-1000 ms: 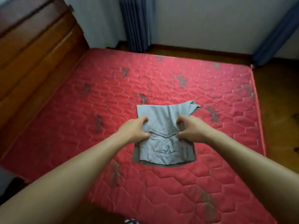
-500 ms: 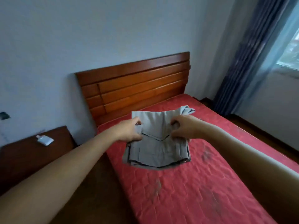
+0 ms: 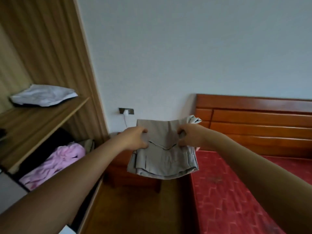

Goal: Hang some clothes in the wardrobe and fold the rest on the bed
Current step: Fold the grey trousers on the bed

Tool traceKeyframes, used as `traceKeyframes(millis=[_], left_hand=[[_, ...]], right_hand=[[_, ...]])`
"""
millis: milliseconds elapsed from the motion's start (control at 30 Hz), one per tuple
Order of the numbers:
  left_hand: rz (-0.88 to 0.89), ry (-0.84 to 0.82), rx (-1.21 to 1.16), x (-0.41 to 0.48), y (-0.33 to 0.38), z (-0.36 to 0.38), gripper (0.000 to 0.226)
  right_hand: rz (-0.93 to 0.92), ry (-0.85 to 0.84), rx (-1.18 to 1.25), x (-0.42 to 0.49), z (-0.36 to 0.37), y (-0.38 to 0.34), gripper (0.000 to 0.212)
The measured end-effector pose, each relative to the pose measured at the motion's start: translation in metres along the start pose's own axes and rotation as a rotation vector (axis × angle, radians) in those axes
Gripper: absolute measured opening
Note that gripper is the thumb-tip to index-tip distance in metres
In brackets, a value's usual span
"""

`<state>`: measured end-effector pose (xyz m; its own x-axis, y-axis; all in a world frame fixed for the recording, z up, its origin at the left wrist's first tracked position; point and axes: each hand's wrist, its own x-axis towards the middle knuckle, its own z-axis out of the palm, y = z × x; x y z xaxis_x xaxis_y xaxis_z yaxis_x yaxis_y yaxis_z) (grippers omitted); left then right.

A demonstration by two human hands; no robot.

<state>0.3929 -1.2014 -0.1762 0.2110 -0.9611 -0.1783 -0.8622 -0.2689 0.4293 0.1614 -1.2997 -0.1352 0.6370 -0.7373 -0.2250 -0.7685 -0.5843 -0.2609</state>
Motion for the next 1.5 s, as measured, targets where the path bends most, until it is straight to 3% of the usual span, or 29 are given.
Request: traceKeyframes(millis=[267,533,900,1100,1233,1400,1500], left_hand=[[-0.228,0.128,-0.078,0.038,-0.127,-0.064,0.073],[-0.498,0.292,-0.154,0.078,-0.216,-0.091,0.070],[-0.862,0.607,-0.318,0.029,-0.312,-0.121,0.053],[-0.954,0.708,-0.390,0.016,-0.401,-0.143,0.051],[-0.971,0.793,-0.389,0.026,-0.453,-0.158,0.047],[-1.115,0.892,-0.382,0.043,-0.512,-0.174,0.058],[-1.200,0.997,-0.426,0.040,-0.543,-0.175,0.051]], right_hand=[[-0.262,-0.105,-0.018,0.172,0.001,-0.095,0.035],[-0.586,-0.225,-0.067,0.338,0.000,-0.169,0.040],[-1.005,-0.441,-0.035,0.458,0.042,-0.355,0.045],[-1.086,-0.441,0.031,0.505,0.086,-0.454,0.058],[-1.035,-0.513,0.040,0.542,0.095,-0.505,0.061],[-0.986,-0.473,0.013,0.574,0.106,-0.558,0.054],[-1.062,-0.477,0.022,0.587,0.118,-0.594,0.055]])
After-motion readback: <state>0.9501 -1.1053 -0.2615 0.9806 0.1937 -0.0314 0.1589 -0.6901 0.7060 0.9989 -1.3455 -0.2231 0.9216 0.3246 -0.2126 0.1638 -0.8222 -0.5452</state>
